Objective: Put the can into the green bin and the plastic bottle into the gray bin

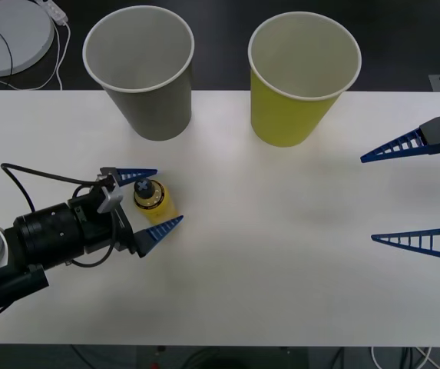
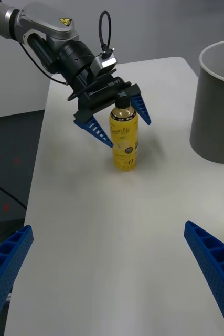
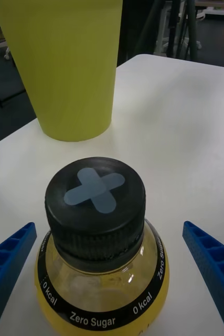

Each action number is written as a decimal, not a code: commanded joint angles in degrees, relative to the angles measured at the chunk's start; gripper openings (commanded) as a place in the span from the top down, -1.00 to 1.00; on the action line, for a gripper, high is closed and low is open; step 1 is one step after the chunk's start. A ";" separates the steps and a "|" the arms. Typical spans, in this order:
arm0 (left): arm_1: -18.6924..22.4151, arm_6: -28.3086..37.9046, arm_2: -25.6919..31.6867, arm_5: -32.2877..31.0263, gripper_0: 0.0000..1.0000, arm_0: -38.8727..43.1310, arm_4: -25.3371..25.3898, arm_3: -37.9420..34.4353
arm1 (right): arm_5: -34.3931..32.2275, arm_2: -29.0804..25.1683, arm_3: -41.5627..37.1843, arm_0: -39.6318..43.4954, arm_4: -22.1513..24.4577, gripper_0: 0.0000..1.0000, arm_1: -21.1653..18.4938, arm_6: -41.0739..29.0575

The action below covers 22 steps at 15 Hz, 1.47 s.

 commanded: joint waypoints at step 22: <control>11.51 8.62 0.97 -0.01 1.00 -0.61 3.66 -4.75 | 0.00 0.00 0.00 0.00 0.00 -1.00 0.00 0.00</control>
